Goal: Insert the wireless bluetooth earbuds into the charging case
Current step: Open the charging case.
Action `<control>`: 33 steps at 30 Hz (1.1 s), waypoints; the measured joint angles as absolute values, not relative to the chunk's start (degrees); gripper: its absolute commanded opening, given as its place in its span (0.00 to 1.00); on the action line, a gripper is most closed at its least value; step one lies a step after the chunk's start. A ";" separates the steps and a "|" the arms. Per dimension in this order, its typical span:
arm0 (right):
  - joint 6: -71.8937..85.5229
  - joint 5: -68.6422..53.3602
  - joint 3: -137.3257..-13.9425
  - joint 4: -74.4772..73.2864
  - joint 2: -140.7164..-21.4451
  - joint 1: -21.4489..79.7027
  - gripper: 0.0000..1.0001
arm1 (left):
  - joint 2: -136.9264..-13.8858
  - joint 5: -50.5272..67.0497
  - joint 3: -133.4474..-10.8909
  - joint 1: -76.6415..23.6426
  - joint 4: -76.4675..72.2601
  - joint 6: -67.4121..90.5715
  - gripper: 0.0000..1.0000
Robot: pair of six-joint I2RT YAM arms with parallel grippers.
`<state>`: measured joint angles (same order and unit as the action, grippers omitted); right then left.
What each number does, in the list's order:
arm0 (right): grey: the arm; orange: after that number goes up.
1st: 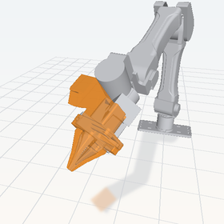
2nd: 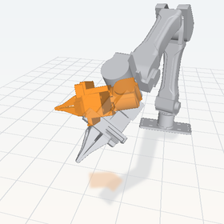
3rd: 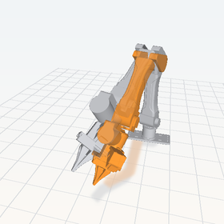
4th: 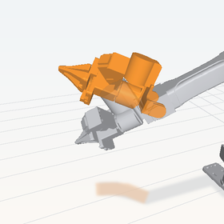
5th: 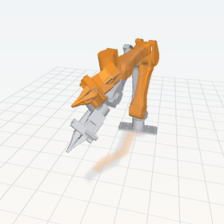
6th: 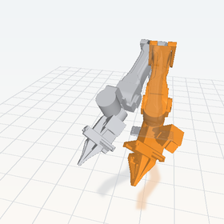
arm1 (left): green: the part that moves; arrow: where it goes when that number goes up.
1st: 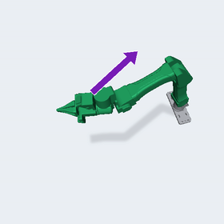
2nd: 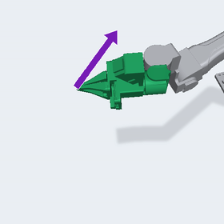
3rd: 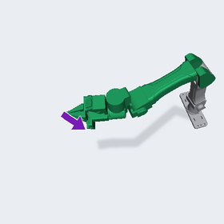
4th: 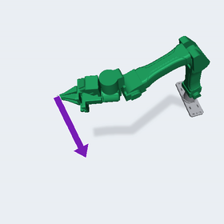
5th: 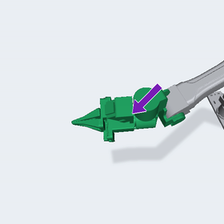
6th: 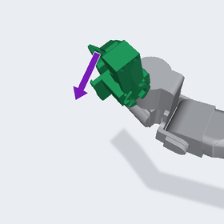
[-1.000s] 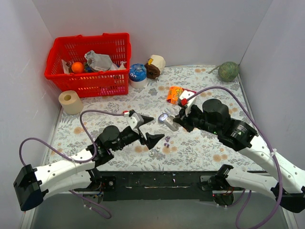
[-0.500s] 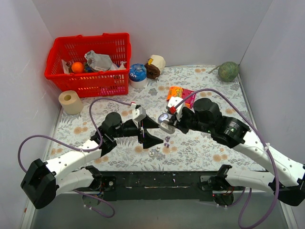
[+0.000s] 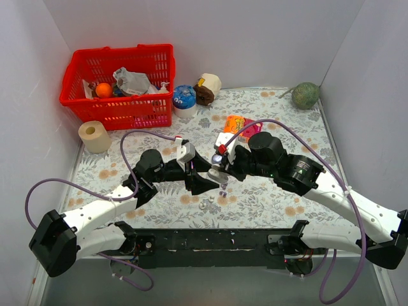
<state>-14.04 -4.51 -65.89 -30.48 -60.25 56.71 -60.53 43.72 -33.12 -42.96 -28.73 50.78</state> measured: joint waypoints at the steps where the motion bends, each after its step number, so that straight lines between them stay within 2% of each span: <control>1: -13.85 -4.69 -65.89 -30.24 -60.38 56.77 0.01 | -60.66 43.77 -33.12 -42.96 -28.80 50.81 0.56; 7: -13.26 -5.04 -65.91 -29.56 -60.71 57.34 0.01 | -60.84 44.18 -33.10 -42.83 -29.02 50.85 0.49; 10: -13.15 -5.10 -65.95 -29.54 -60.71 57.56 0.01 | -60.99 44.18 -33.10 -42.85 -29.19 50.98 0.49; 14: -12.62 -5.13 -65.98 -29.45 -60.71 57.91 0.01 | -61.21 44.18 -33.06 -42.85 -29.69 51.44 0.56; 21: -12.19 -5.08 -65.98 -29.43 -60.71 58.24 0.01 | -61.52 44.16 -32.18 -42.85 -31.11 52.45 0.59; 27: -12.12 -4.86 -66.04 -28.86 -60.71 58.26 0.01 | -61.56 44.12 -31.59 -42.85 -31.92 52.88 0.58; 29: -12.08 -4.86 -66.17 -28.75 -60.71 58.28 0.01 | -61.56 44.12 -31.29 -42.85 -31.83 52.97 0.54; 33: -11.92 -4.89 -66.24 -28.45 -60.69 58.28 0.01 | -61.58 44.14 -31.27 -42.85 -32.08 53.19 0.52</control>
